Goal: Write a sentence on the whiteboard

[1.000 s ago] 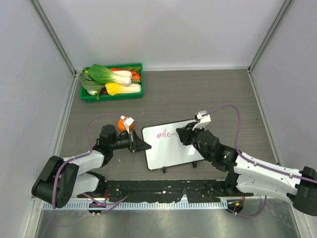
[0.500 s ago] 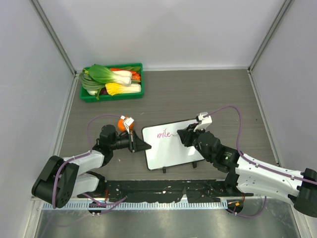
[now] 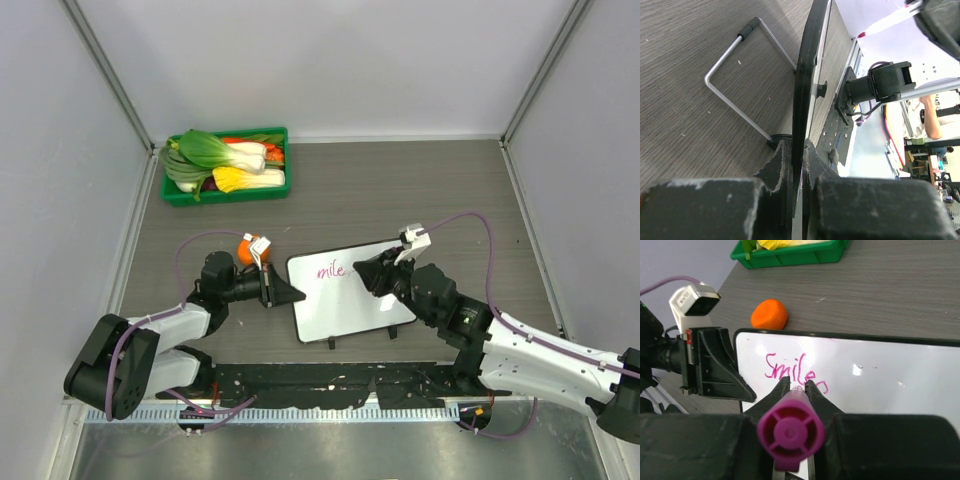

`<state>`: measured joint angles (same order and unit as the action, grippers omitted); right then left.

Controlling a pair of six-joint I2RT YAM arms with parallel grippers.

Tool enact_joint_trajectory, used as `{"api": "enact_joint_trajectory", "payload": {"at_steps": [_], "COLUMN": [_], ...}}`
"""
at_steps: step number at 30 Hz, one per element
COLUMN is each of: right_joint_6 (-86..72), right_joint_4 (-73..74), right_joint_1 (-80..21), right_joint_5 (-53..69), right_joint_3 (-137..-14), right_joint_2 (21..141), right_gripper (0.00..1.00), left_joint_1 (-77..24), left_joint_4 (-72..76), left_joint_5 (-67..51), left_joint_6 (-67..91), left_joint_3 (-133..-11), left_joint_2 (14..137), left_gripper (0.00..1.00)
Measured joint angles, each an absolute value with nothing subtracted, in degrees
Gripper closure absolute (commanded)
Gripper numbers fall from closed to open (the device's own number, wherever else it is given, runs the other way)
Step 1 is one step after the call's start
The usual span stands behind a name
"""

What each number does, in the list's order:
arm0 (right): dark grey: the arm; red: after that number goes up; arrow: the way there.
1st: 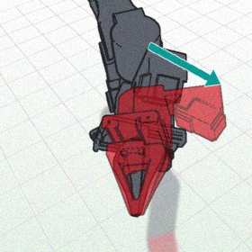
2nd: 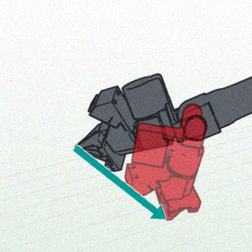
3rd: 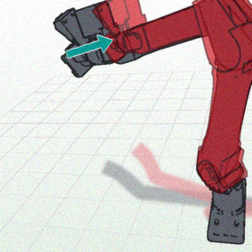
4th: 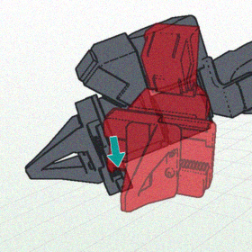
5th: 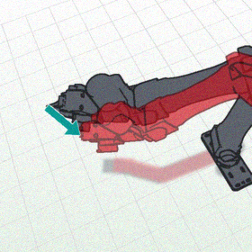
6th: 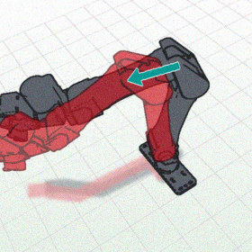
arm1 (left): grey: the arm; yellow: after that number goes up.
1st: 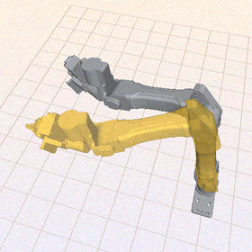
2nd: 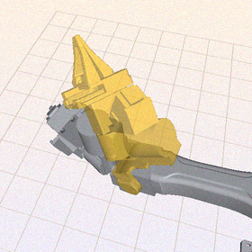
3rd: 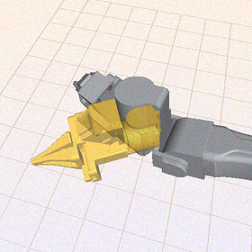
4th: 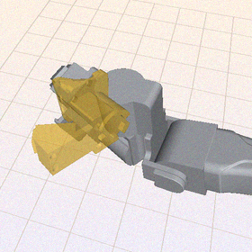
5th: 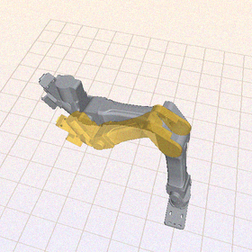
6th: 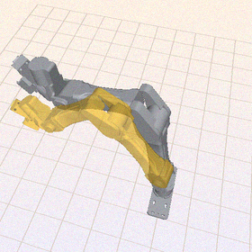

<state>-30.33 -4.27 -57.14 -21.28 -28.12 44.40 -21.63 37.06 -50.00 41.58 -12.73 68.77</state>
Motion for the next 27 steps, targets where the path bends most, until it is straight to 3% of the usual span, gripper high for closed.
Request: {"api": "enact_joint_trajectory", "payload": {"at_steps": [10, 18, 27], "right_joint_6": [-29.7, -32.2, -31.4], "right_joint_4": [-5.7, -7.0, -5.6], "right_joint_1": [-53.0, -34.2, -35.1], "right_joint_5": [-18.0, -2.7, 0.9], "right_joint_3": [-31.8, -31.7, -31.1], "right_joint_2": [46.7, 47.4, 42.7], "right_gripper": [0.99, 0.99, 0.99], "left_joint_1": [-21.6, -21.6, -21.6], "left_joint_4": [37.1, 37.1, 37.6], "left_joint_5": [-50.0, -50.0, -50.2], "left_joint_6": [41.6, 41.6, 41.6], "left_joint_3": [-12.7, -12.7, -13.0], "left_joint_2": [68.8, 68.9, 69.7], "left_gripper": [1.00, 1.00, 1.00]}}
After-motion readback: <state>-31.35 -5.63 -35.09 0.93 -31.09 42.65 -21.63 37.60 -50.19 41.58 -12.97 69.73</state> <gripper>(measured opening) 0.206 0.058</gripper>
